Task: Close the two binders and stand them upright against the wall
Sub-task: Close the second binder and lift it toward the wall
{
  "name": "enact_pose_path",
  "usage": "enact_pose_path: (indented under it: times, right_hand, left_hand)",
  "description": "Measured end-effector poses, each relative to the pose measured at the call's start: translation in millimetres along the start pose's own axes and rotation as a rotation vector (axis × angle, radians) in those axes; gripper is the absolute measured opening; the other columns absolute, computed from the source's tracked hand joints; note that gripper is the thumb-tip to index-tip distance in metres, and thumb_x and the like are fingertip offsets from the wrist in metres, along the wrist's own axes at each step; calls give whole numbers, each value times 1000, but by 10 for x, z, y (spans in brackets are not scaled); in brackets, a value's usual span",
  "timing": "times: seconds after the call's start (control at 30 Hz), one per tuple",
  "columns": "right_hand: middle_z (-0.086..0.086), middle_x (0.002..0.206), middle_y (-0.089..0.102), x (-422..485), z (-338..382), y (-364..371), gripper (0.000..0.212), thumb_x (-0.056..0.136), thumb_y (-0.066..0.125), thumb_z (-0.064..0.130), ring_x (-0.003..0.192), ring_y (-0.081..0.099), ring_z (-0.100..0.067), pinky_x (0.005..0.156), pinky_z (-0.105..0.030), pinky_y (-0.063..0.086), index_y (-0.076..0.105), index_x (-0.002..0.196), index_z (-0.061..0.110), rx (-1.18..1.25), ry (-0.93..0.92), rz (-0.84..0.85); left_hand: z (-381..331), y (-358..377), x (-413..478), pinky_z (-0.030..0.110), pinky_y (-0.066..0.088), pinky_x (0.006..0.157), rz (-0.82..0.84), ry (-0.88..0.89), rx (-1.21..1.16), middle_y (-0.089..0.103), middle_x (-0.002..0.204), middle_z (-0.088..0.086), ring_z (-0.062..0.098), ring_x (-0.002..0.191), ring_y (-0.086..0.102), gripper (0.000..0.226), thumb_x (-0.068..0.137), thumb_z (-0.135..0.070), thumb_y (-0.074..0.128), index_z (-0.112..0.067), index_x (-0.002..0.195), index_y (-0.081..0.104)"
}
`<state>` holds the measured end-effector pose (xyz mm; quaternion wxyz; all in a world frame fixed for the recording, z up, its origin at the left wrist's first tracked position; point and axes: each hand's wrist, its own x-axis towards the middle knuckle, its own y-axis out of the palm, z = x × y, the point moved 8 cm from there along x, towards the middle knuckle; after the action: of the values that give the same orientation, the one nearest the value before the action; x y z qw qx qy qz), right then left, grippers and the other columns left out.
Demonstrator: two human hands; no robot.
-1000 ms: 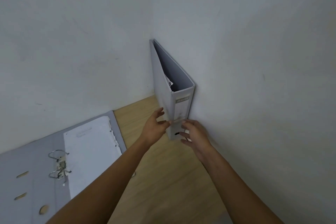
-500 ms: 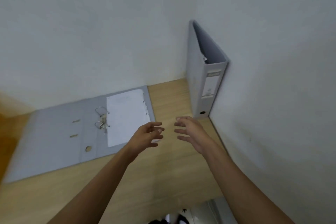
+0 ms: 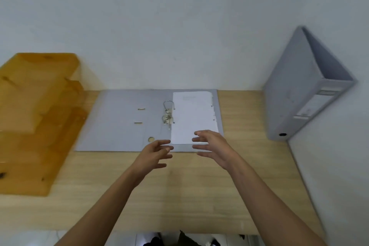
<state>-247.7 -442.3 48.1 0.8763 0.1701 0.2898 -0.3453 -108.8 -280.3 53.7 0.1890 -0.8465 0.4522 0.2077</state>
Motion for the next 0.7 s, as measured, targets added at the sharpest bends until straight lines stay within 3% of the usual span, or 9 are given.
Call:
enact_pose_path:
  times: [0.37, 0.53, 0.63, 0.7]
  right_hand:
    - [-13, 126, 71, 817, -90, 1677, 34, 99, 60, 28, 114, 71, -32, 97, -45, 57, 67, 126, 9, -64, 109, 61]
    - [-14, 129, 69, 1176, -93, 2254, 34, 101, 56, 27, 116, 69, -31, 94, -42, 57, 65, 127, 8, -133, 157, 79]
    - [-11, 137, 63, 1360, -71, 2483, 35, 100, 55, 27, 122, 62, -28, 93, -38, 54, 63, 129, 9, -323, 145, 69]
    - [-8, 153, 50, 1548, -3, 2614, 41, 99, 56, 26, 139, 48, -27, 105, -36, 44, 58, 137, 12, -681, 33, 50]
  left_hand:
    - [662, -1951, 144, 29, 58, 77, -154, -99, -79, 72, 122, -3, 15, 107, 72, 33, 101, -19, 56, -17, 134, 59]
    - [712, -2482, 378, 32, 58, 82, -182, -112, -87, 69, 126, 0, 17, 111, 69, 32, 101, -20, 56, -18, 133, 59]
    - [736, -2701, 555, 37, 56, 93, -235, -107, -56, 67, 128, -1, 16, 115, 66, 28, 99, -17, 57, -26, 125, 62]
    - [738, -2842, 685, 38, 53, 99, -284, -95, -12, 66, 130, -5, 17, 119, 63, 28, 99, -15, 56, -30, 122, 62]
